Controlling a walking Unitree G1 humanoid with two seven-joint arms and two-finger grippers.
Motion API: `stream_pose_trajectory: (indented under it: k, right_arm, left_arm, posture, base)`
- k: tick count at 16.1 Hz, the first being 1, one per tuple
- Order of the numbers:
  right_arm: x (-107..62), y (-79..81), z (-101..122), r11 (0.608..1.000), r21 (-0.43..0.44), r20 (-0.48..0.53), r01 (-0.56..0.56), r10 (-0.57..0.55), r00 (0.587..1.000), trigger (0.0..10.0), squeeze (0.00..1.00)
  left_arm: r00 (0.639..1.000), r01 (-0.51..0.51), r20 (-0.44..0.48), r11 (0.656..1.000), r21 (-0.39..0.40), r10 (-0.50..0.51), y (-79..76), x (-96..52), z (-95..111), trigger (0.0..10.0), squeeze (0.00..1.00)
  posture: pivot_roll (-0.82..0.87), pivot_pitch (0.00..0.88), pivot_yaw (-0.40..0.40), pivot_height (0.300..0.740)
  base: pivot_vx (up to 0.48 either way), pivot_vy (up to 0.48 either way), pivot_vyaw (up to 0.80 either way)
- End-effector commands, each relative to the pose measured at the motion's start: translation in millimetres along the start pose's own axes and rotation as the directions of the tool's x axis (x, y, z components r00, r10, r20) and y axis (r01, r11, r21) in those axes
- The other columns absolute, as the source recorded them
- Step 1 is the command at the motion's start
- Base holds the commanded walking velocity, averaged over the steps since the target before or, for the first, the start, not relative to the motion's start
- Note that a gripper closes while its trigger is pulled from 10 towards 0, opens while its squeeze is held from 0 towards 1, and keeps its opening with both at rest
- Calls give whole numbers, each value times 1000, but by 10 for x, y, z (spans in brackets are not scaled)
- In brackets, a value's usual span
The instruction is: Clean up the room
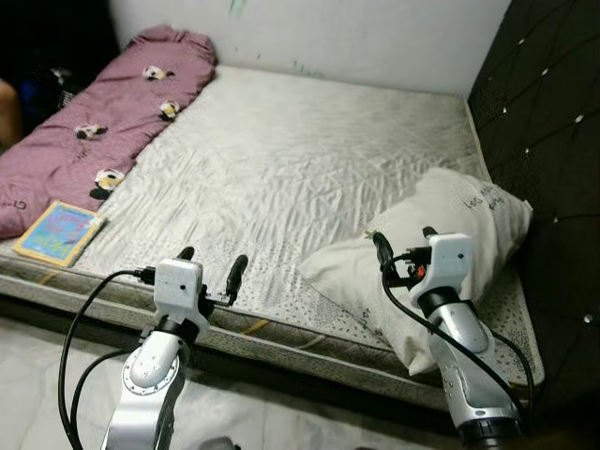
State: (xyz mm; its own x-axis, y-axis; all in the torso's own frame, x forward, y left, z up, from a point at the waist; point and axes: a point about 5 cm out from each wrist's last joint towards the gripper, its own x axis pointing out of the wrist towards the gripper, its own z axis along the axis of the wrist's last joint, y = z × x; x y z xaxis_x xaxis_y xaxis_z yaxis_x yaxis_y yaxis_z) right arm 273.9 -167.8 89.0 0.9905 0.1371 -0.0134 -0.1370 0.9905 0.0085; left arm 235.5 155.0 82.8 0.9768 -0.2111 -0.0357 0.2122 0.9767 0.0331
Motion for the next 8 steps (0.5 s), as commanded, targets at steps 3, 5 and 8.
stream_pose_trajectory:
  k: [3,5,8]
  right_arm:
    - [29,-16,25,1000,-6,8,1,-1,1000,10000,0]
    - [29,-14,23,1000,-6,8,2,-2,1000,10000,0]
    - [31,-18,23,1000,-8,8,4,-4,1000,10000,0]
  left_arm:
    - [1000,-20,-12,1000,6,20,17,3,-13,10000,0]
    - [1000,-22,-14,1000,10,22,21,4,-16,10000,0]
    - [1000,-17,-11,1000,11,17,15,9,-12,10000,0]
  posture:
    - [-18,0,-30,740]
    - [-18,0,-30,740]
    - [-20,0,-29,740]
  base:
    - [0,0,0]
    - [0,-169,0]
    - [0,-365,0]
